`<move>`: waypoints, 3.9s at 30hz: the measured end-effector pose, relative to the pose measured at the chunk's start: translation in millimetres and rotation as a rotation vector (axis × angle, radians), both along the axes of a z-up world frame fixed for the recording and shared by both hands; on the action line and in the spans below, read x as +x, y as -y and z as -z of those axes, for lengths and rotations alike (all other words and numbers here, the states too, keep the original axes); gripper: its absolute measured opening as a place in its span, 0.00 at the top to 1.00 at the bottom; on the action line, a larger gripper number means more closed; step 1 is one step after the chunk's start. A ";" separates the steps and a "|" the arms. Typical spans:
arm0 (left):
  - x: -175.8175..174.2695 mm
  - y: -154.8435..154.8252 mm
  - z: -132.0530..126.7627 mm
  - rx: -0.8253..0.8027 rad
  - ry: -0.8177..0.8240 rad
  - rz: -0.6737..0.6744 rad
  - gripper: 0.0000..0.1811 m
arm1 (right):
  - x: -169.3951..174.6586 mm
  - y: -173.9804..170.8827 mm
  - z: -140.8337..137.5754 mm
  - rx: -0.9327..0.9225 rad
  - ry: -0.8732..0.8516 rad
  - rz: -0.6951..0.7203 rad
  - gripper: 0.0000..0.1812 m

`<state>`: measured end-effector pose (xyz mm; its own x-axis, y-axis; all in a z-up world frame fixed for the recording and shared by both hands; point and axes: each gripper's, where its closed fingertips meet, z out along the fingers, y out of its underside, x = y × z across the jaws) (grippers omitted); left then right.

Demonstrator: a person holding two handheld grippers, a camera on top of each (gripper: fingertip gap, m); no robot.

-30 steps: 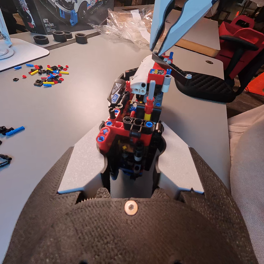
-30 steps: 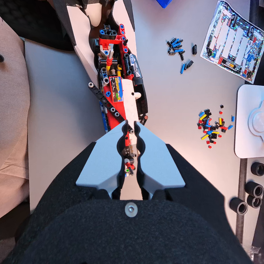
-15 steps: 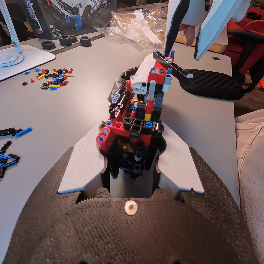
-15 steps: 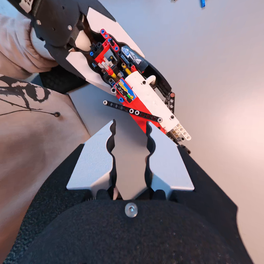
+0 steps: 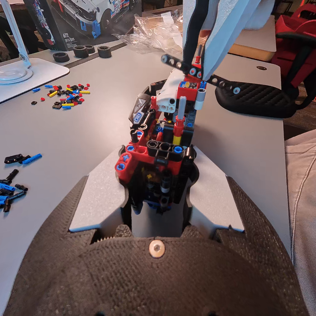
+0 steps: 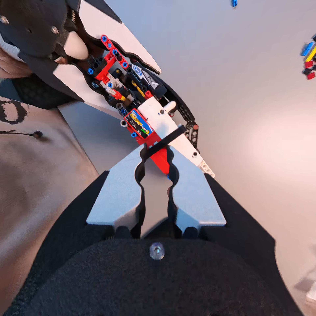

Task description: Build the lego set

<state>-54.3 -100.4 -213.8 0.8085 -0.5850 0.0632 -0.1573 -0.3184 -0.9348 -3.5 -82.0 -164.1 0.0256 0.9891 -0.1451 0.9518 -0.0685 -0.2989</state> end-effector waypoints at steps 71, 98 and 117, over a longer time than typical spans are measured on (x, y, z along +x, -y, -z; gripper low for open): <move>5.2 2.8 -2.1 0.030 0.014 0.066 0.60 | 23.9 -9.0 -15.9 0.286 -0.510 -0.494 0.90; 4.2 0.7 -2.7 0.034 0.023 0.059 0.60 | 19.5 -17.2 -0.4 0.307 -0.442 -0.527 1.00; 2.2 -3.4 -3.0 0.033 0.041 0.042 0.60 | 13.3 -31.8 -6.3 0.276 -0.523 -0.467 0.99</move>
<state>-52.1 -97.0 -210.7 0.7806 -0.6204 0.0760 -0.1314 -0.2816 -0.9505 9.8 -50.2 -157.8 -0.4093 0.8826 0.2313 0.5931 0.4500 -0.6676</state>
